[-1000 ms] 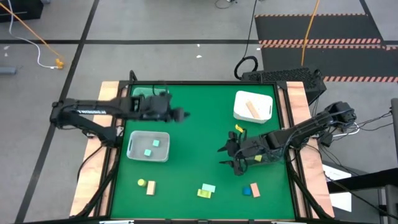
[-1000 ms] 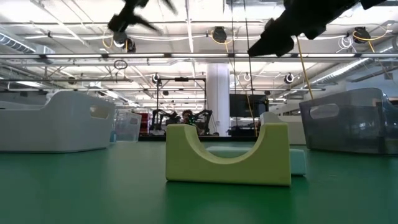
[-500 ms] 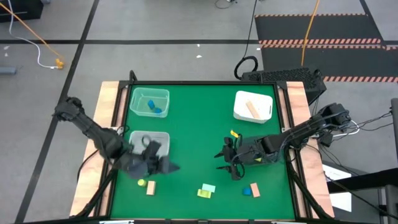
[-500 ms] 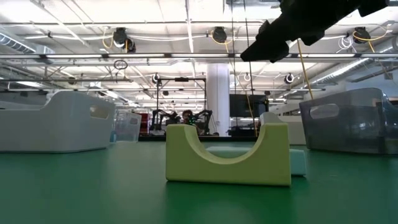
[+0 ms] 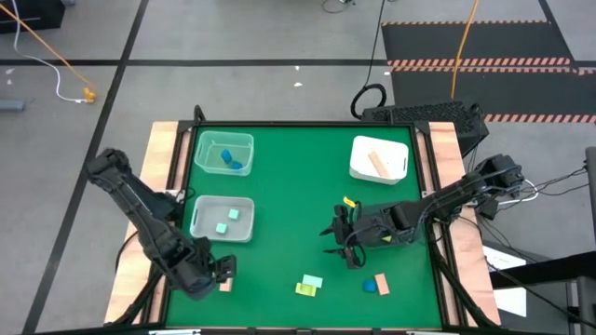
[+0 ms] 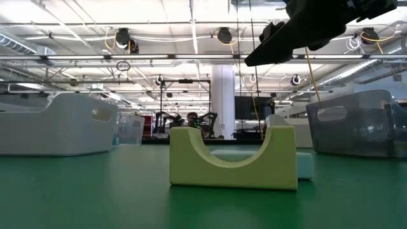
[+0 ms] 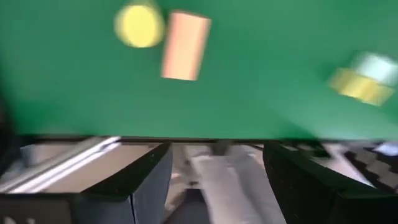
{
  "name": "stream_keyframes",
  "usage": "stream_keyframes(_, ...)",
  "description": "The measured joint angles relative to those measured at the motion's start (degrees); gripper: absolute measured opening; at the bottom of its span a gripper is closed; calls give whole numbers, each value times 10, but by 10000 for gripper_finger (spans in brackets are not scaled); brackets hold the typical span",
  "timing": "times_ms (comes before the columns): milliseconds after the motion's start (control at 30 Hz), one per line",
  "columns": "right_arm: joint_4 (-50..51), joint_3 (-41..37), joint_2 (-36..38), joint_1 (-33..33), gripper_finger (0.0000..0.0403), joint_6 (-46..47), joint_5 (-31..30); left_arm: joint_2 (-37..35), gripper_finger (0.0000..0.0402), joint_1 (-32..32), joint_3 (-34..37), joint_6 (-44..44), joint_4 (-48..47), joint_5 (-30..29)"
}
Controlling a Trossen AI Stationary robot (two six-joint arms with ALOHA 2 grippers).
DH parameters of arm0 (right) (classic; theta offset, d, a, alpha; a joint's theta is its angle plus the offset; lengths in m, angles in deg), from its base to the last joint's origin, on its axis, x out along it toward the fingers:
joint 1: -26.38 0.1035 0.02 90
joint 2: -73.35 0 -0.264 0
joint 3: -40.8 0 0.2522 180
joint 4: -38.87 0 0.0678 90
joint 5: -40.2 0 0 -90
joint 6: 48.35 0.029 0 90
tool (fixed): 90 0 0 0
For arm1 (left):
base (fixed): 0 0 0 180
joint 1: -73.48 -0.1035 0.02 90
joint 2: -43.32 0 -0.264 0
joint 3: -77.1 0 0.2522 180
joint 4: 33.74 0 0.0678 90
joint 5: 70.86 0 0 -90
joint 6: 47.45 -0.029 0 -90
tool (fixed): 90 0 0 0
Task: Sort & place blocks by color
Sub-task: Put the left green cylinder block into the black transparent bin
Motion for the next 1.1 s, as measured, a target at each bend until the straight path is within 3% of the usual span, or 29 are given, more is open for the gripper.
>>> stream_keyframes(133,0,0,0,-8,224,0,0,28,250,-3,0,0,-37,66)
stream_keyframes(600,0,0,0,-41,224,0,0,135,250,-30,0,-27,-112,68)
stream_keyframes(1100,0,0,0,-46,224,6,0,178,250,-45,12,-56,-116,74)
